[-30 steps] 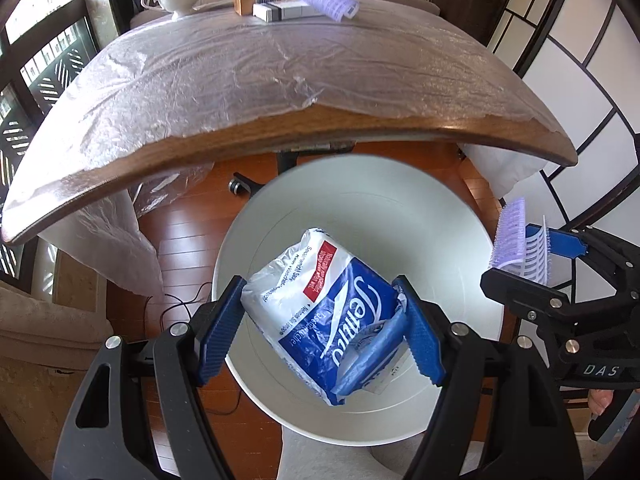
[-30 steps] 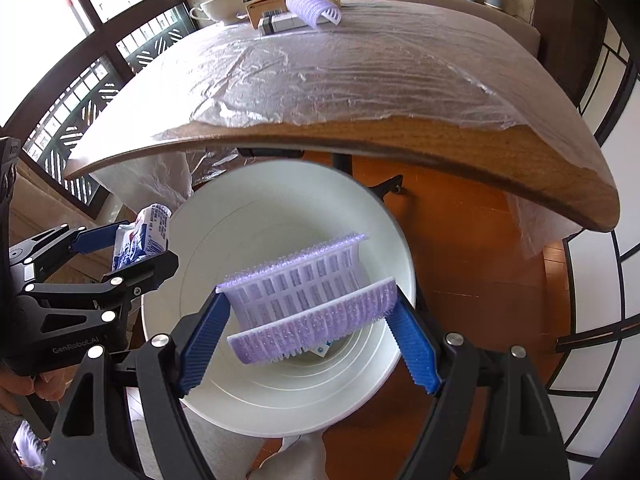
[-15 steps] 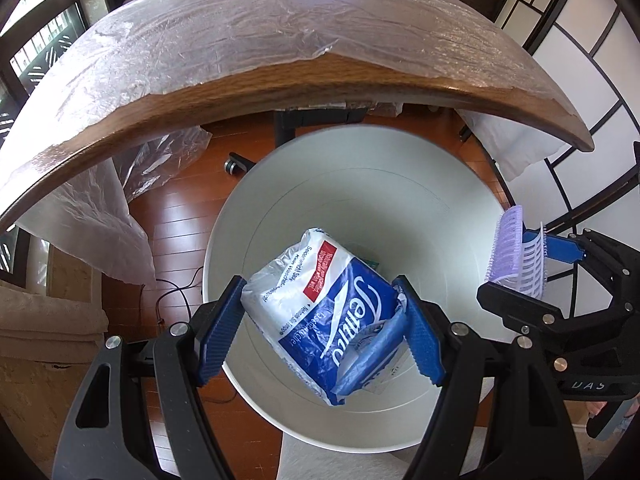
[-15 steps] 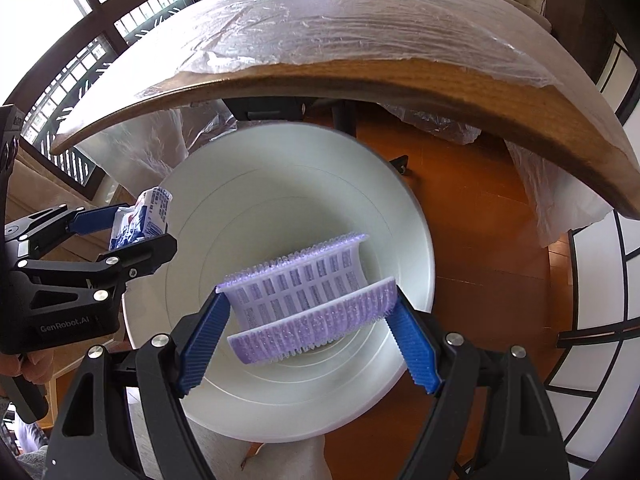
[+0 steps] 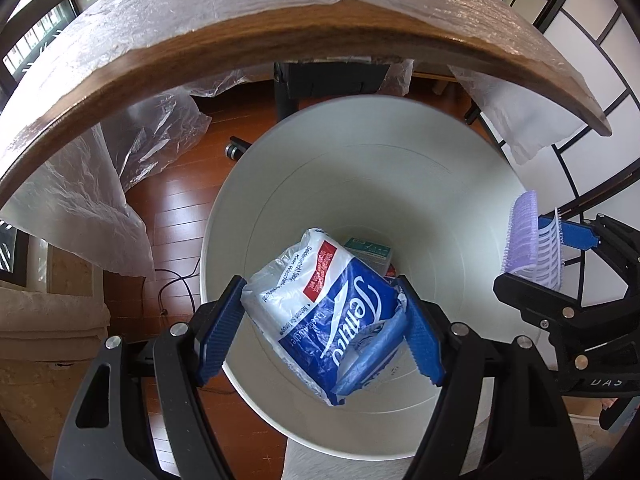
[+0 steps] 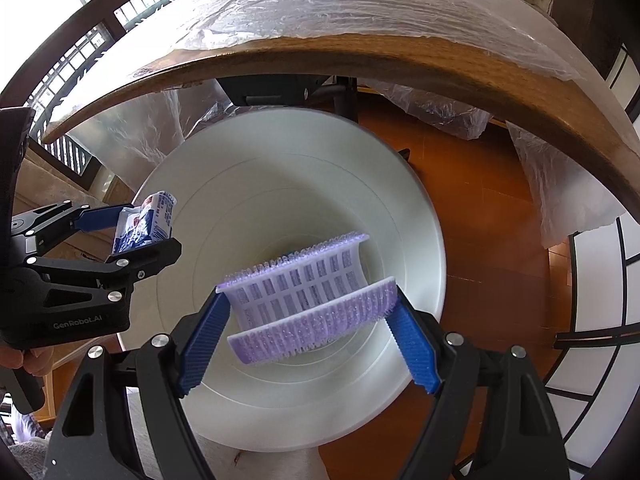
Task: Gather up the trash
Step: 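Open the left tool dropping the tissues while the right tool drops the clip into the bin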
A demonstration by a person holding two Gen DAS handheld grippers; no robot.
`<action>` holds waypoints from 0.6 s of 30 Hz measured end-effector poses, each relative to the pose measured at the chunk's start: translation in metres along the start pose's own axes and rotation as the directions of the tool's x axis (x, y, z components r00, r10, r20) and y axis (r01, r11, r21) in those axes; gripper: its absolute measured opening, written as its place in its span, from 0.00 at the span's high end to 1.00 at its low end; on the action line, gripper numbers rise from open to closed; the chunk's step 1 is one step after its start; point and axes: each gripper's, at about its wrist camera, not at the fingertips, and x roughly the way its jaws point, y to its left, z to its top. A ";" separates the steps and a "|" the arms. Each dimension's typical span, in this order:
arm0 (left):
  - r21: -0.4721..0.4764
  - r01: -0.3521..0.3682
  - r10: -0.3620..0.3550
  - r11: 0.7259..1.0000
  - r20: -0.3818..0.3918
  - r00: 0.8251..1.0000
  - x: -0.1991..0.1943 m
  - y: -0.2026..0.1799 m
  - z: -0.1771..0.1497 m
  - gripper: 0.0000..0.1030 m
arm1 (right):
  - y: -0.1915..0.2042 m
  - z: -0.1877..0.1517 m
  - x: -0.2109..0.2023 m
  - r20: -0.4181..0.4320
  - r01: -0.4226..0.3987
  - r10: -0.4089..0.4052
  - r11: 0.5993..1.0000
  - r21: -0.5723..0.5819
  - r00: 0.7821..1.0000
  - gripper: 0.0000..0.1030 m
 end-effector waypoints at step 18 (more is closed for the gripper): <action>0.016 0.004 -0.004 1.000 -0.027 1.000 0.009 0.000 0.004 0.27 | -0.003 0.000 0.007 -0.027 0.007 -0.007 1.000 0.000 1.000 0.25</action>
